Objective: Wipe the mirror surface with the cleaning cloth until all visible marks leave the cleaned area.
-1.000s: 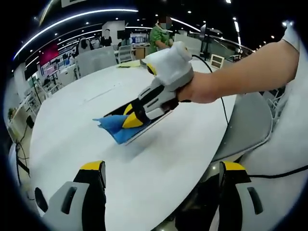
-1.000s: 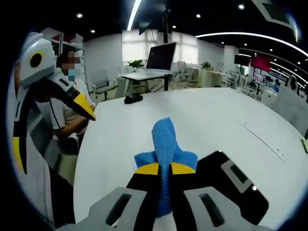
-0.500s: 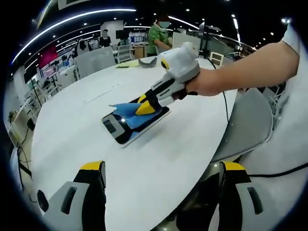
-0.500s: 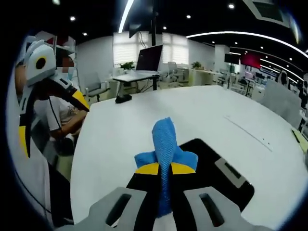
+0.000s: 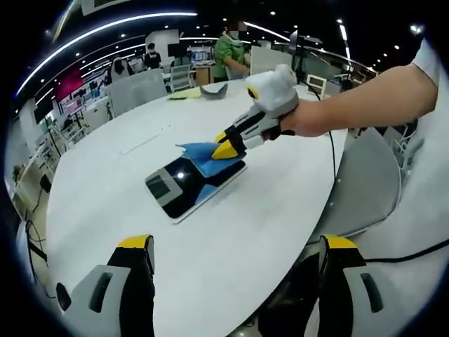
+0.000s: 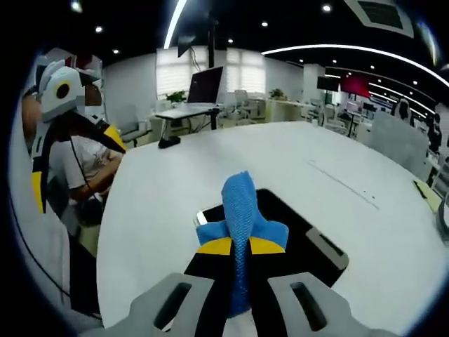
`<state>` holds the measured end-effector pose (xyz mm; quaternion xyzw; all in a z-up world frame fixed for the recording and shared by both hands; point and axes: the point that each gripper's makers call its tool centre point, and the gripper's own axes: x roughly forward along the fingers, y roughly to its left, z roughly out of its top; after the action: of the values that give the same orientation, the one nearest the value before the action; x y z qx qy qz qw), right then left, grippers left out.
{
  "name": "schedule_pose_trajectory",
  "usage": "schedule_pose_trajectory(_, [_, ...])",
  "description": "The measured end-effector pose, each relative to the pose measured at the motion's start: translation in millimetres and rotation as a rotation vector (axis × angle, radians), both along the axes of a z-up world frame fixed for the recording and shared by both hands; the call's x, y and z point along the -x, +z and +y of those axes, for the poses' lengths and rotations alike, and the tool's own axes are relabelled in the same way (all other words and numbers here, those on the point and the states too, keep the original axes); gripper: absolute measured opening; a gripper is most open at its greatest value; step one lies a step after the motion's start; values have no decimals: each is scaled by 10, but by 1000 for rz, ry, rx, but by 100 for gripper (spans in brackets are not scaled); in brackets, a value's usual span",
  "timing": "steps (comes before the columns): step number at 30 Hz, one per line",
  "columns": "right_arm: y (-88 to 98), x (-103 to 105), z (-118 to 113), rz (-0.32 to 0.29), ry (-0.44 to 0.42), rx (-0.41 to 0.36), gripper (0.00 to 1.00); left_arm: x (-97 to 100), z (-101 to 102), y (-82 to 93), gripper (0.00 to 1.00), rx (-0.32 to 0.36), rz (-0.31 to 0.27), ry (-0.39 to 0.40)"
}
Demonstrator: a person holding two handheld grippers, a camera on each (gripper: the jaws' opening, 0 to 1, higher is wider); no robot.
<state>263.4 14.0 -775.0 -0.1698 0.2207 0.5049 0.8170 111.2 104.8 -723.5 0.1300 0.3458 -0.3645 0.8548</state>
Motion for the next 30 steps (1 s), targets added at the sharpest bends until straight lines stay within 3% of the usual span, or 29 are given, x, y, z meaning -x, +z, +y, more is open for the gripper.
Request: schedule_pose_trajectory(30, [82,-233,-799,-26,-107,6,2,-109,-381,180,99,-4,-45,-23])
